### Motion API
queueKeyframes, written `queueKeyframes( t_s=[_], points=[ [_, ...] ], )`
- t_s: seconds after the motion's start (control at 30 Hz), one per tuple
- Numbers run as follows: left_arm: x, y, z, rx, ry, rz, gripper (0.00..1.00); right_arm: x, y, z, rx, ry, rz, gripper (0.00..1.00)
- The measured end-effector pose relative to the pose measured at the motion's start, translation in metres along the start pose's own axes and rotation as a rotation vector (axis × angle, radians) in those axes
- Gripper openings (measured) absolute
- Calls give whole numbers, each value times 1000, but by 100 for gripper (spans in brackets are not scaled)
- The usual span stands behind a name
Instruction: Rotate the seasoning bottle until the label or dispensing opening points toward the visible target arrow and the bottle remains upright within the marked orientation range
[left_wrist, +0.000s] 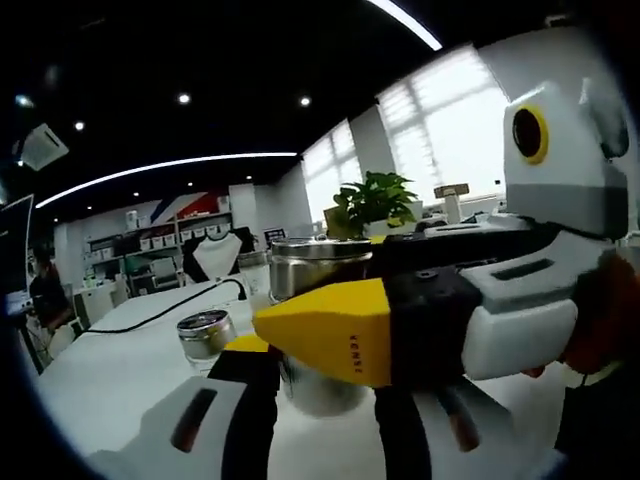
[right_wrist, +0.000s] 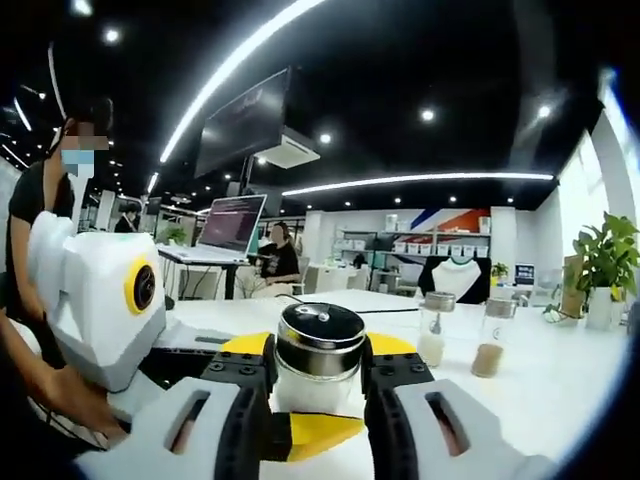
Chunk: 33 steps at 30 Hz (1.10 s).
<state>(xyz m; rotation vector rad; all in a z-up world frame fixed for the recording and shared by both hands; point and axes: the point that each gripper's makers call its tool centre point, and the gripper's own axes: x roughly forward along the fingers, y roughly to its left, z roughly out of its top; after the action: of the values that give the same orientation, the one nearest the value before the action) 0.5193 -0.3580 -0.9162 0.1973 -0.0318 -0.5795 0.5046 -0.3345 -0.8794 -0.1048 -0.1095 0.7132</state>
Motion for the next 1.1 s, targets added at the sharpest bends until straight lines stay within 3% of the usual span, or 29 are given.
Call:
queueKeyframes(
  t_s=[0.17, 0.3, 0.4, 0.57, 0.7, 0.77, 0.87, 1.0, 1.1],
  points=[
    [0, -6, 1, -71, 5, -96, 37, -4, -2, 0, 13, 6, 45, 31],
    [-1, -14, 5, -74, -30, -190, 37, -9, -1, 2, -2, 15, 104, 31],
    [-7, -20, 9, -122, -47, -297, 37, -12, 6, 4, -20, 7, 194, 31],
    [-15, -29, 15, -124, -71, -405, 37, -22, 14, 10, -68, 10, 308, 31],
    [-22, -35, 22, -133, -100, -482, 37, -29, 20, 16, -56, -28, 389, 31],
    [-28, -40, 23, -144, -108, -539, 37, -34, 24, 18, -7, -41, 448, 31],
    [-28, -40, 23, -138, -108, -530, 37, -34, 21, 17, 4, -46, 445, 31],
    [-18, -31, 15, -54, -62, -411, 36, -27, 19, 11, -84, -29, 387, 31],
    [-15, -26, 17, -98, -64, -367, 36, -22, 15, 13, -55, -45, 336, 31]
  ],
)
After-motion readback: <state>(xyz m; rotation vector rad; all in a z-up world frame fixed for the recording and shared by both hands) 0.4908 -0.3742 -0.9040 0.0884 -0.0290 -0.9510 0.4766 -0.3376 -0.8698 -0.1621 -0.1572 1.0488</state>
